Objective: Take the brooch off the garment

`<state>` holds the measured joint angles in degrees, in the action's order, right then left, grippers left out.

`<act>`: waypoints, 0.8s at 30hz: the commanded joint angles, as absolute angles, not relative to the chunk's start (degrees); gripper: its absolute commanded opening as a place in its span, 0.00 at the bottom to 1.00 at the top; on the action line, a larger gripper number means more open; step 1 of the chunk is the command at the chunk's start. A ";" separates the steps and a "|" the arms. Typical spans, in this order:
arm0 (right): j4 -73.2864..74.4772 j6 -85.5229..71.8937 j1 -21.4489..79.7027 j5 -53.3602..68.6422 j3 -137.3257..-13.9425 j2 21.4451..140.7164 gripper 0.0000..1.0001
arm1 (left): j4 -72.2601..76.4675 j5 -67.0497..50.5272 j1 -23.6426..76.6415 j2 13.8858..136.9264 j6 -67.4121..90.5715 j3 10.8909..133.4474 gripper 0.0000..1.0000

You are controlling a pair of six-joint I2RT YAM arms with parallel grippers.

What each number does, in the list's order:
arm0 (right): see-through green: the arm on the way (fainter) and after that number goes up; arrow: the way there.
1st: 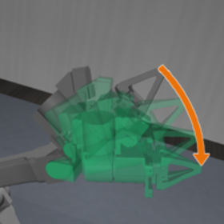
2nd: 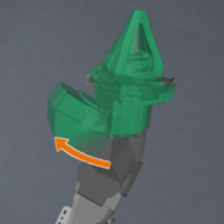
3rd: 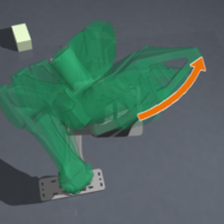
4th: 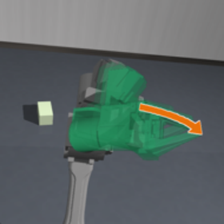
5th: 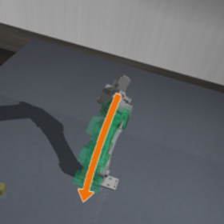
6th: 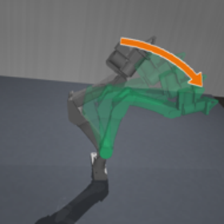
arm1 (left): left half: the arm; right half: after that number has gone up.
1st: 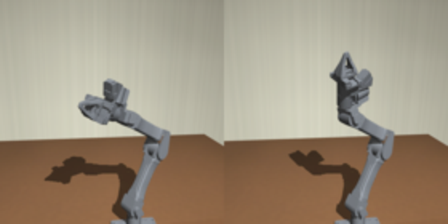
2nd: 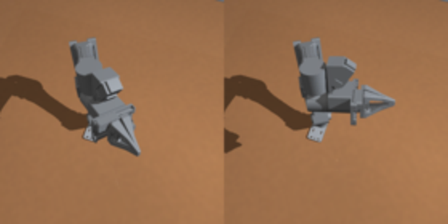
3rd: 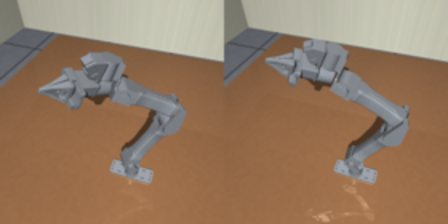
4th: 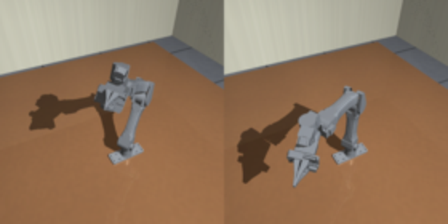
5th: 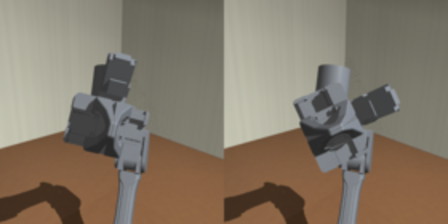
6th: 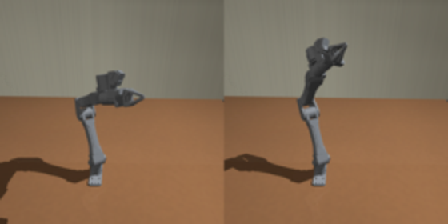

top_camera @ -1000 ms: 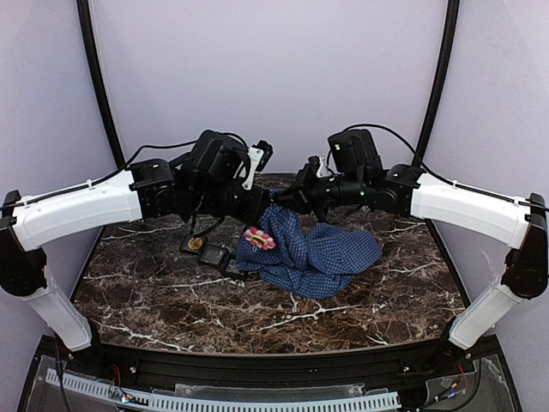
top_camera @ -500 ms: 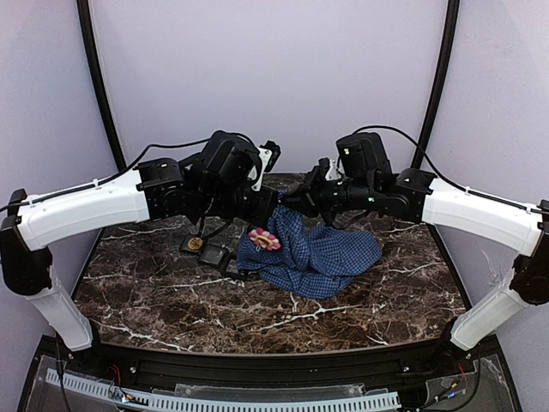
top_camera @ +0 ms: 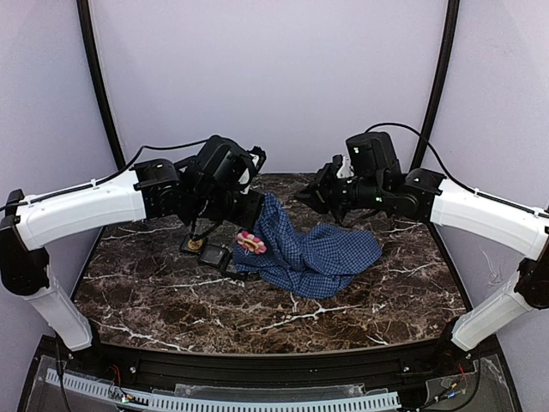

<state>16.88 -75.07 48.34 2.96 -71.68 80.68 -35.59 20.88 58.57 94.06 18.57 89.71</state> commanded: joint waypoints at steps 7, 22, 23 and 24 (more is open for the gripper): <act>14.08 -62.38 49.89 9.96 -76.16 79.12 0.14 | -26.48 6.85 54.08 86.42 22.56 83.43 0.01; 12.48 -65.91 50.73 16.21 -77.04 84.58 0.19 | -23.39 -5.65 53.14 86.40 24.33 83.94 0.01; 12.89 -65.87 50.71 16.21 -77.40 84.94 0.18 | -23.38 -5.87 53.05 86.33 24.34 83.98 0.01; 13.80 -65.91 50.71 16.14 -77.83 85.31 0.17 | -23.42 -5.88 53.07 86.32 24.34 84.01 0.01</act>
<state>13.39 -65.36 50.28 15.31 -76.49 83.72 -25.47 -3.81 53.19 88.68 24.03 83.81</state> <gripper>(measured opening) 0.187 0.010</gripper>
